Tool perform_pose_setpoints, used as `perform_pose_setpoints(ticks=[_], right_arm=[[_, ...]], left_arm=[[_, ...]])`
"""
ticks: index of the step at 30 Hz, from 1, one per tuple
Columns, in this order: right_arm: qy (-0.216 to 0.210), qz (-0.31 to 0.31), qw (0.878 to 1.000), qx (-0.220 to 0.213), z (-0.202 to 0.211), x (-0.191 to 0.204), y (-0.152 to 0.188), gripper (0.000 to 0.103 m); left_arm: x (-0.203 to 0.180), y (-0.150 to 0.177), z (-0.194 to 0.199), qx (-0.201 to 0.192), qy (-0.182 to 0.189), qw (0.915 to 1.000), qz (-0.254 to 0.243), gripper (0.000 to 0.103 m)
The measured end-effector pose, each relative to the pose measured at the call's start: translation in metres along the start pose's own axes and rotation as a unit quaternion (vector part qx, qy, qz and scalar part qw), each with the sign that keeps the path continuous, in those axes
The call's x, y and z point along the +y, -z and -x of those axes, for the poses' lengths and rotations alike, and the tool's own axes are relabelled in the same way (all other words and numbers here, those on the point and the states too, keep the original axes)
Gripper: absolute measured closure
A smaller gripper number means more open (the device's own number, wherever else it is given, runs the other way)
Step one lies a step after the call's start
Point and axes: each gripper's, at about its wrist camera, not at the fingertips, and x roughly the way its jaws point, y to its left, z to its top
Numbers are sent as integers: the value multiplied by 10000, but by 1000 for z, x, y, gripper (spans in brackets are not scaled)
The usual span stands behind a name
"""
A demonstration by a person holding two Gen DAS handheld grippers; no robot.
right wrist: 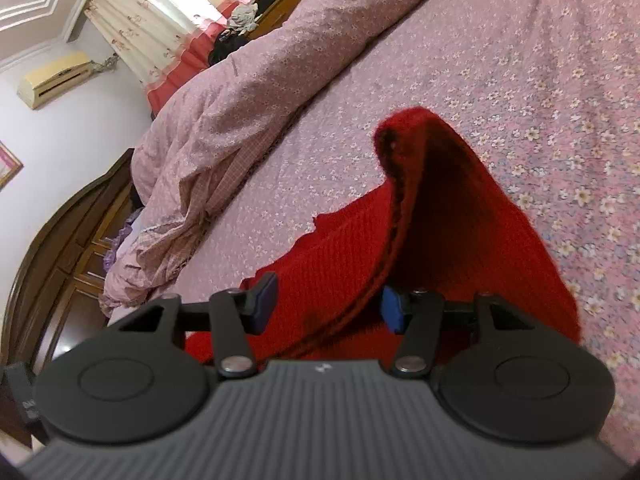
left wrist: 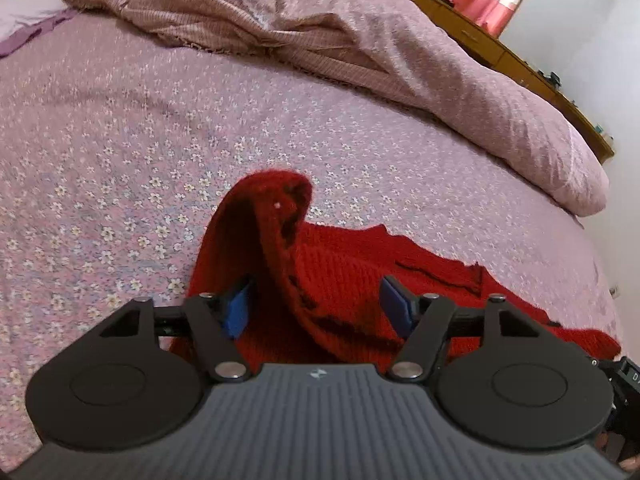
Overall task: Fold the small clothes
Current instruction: 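Lift the hem with both grippers and fold it toward the collar, then lower the hem onto the cardigan and open both grippers, then grasp the end of the folded red cardigan with the right gripper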
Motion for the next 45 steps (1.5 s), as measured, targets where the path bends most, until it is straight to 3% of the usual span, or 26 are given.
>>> perform_pose_setpoints(ticks=[1,3,4,6,14,21,23,24,25,26,27,31,37,41,45], right_arm=[[-6,-54,10000,-15,-2,-1,-3,57],[-4,-52,10000,24,-7,-1,-7,93],[20,-50,10000,39,-10,-1,-10,93],[-80,-48,9999,-37,-13,0,-17,94],[-144,-106,9994,-301,-42,11,-45,94],[340,-80,9994,23,-76,3,-44,87],[279,13,9996,-54,-71,2,-40,78],[227,88,9996,-132,-66,4,-38,72],[201,150,9995,-208,-62,5,-38,58],[186,244,9990,-325,-55,8,-36,48],[179,341,9984,-417,-50,11,-36,44],[277,815,9948,-545,-35,20,-32,44],[896,1786,9773,-703,-5,29,-7,44],[1356,2369,9595,-692,5,30,13,44],[1643,2546,9519,-451,-5,20,21,47]], left_arm=[[0,-2,-5,31,-8,10000,15,56],[0,-8,-14,109,-47,9999,63,73],[1,-12,-17,116,-56,9999,74,82],[-1,-20,-24,48,-58,10000,26,87],[-10,-58,-58,-41,-249,9997,-56,89],[-16,-65,-73,17,-482,9980,-400,82],[-17,-63,-66,-60,-474,9971,-598,70],[-19,-63,-62,-129,-513,9961,-702,56],[-20,-62,-57,-197,-562,9951,-783,42],[-22,-62,-51,-302,-615,9936,-894,37],[-23,-61,-45,-386,-636,9923,-986,34],[-31,-53,-24,-476,-684,9860,-1444,33],[-25,-16,-3,-252,-609,9834,-1690,33],[-16,9,-6,-48,-717,9808,-1815,33],[-9,19,-22,123,-928,9785,-1837,33]])
